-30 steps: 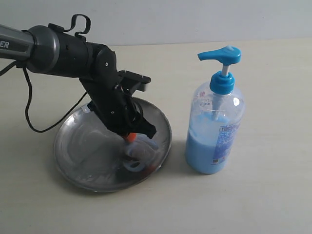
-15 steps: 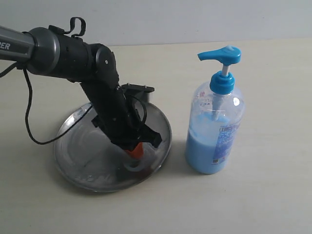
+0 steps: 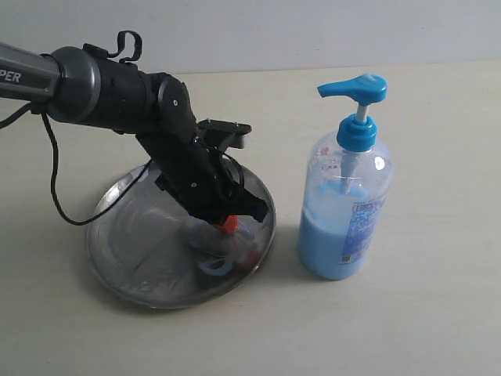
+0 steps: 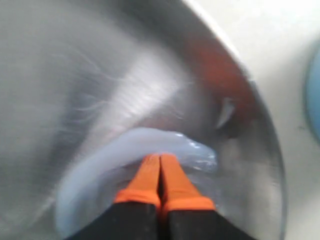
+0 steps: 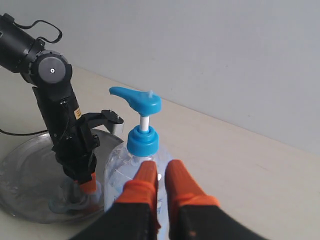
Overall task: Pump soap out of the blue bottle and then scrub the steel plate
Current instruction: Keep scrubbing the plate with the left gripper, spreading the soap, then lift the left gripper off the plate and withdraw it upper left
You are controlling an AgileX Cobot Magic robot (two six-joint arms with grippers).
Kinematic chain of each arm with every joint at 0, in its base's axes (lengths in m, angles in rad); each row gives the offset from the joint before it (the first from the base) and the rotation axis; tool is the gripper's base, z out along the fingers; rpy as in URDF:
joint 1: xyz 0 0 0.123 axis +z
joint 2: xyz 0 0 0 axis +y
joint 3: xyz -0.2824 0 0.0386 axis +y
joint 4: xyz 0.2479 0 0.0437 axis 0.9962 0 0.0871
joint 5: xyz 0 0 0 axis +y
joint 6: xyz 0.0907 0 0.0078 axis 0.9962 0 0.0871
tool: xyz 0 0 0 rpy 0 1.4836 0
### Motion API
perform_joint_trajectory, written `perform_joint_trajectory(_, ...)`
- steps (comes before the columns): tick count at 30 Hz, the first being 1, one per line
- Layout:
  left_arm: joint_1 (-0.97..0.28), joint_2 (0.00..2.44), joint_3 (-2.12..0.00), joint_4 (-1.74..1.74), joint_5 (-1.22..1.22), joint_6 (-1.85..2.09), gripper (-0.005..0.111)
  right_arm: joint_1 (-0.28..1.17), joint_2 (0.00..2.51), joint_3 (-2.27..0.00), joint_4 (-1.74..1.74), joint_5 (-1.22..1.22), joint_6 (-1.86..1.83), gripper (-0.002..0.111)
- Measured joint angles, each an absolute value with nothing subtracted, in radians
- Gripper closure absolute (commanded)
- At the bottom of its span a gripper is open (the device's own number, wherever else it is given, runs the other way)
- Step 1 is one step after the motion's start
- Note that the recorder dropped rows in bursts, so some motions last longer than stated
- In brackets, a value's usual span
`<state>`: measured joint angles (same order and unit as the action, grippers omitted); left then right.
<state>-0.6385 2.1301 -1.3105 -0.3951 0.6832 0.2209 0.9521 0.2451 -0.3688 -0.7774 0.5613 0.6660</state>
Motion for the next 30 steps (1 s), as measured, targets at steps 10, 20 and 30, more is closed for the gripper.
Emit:
perform_joint_trajectory(10, -0.638, 2.119, -1.314, -0.178, 0.789, 0.128, 0.107, 0.952, 0.245, -0.369, -0.777, 0.561, 0.666, 0.099)
perform_joint_trajectory(20, -0.638, 2.134, -1.307, -0.54, 0.696, 0.347, 0.107, 0.952, 0.245, -0.369, -0.777, 0.561, 0.666, 0.099)
perform_joint_trajectory(30, -0.638, 2.124, -1.315, -0.26, 0.715, 0.141, 0.107, 0.952, 0.245, -0.369, -0.778, 0.561, 0.666, 0.099)
